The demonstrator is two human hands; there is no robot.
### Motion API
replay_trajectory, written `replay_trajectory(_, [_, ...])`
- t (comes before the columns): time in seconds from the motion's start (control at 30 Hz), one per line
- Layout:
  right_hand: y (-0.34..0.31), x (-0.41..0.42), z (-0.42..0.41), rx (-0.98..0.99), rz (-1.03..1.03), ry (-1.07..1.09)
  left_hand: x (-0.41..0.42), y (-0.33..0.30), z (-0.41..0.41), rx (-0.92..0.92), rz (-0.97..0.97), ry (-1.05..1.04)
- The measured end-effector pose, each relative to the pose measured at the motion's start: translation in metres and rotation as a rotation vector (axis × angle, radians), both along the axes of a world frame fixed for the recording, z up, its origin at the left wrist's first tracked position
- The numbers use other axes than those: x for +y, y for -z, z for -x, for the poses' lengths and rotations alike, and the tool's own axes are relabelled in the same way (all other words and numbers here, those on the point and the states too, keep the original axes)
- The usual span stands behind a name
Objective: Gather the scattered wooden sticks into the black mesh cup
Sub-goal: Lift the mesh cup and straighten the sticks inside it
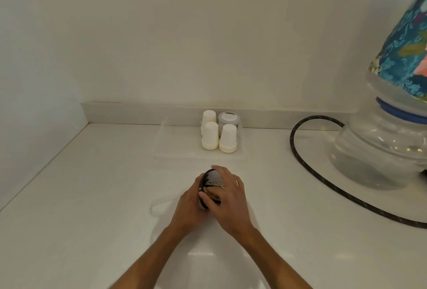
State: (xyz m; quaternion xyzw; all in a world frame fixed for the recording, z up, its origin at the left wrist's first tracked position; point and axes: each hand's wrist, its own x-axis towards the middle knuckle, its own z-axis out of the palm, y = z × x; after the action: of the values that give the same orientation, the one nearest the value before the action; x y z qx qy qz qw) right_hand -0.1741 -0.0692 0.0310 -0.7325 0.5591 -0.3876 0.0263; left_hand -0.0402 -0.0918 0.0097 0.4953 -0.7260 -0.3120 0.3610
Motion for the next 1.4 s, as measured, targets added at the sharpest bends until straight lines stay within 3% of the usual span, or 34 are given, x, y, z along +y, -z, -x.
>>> replay_trajectory(0.13, [0.009, 0.009, 0.002, -0.026, 0.155, 0.041, -0.001, 0.002, -0.001, -0.006, 0.000, -0.009])
replay_trajectory(0.33, [-0.002, 0.010, 0.007, 0.127, 0.109, -0.016, -0.004, 0.003, -0.001, -0.008, 0.012, 0.000])
replay_trajectory(0.57, [-0.022, 0.005, 0.019, 0.107, 0.056, -0.056, -0.004, 0.005, -0.002, -0.024, 0.020, -0.013])
replay_trajectory(0.67, [-0.022, 0.005, 0.024, -0.035, 0.087, 0.066, -0.006, 0.004, -0.002, -0.010, 0.015, -0.020])
replay_trajectory(0.77, [-0.012, 0.010, 0.024, -0.284, -0.093, 0.169, -0.007, 0.003, -0.005, -0.015, 0.006, -0.043])
replay_trajectory(0.87, [0.009, 0.013, 0.023, -0.422, -0.311, 0.133, -0.008, 0.004, -0.007, -0.044, 0.031, -0.072])
replay_trajectory(0.97, [0.020, 0.011, 0.018, -0.438, -0.440, 0.056, -0.009, 0.010, -0.007, -0.071, 0.039, -0.081])
replay_trajectory(1.4, [0.023, -0.013, -0.004, -0.524, -0.386, 0.182, -0.012, 0.020, -0.028, -0.139, -0.096, 0.005])
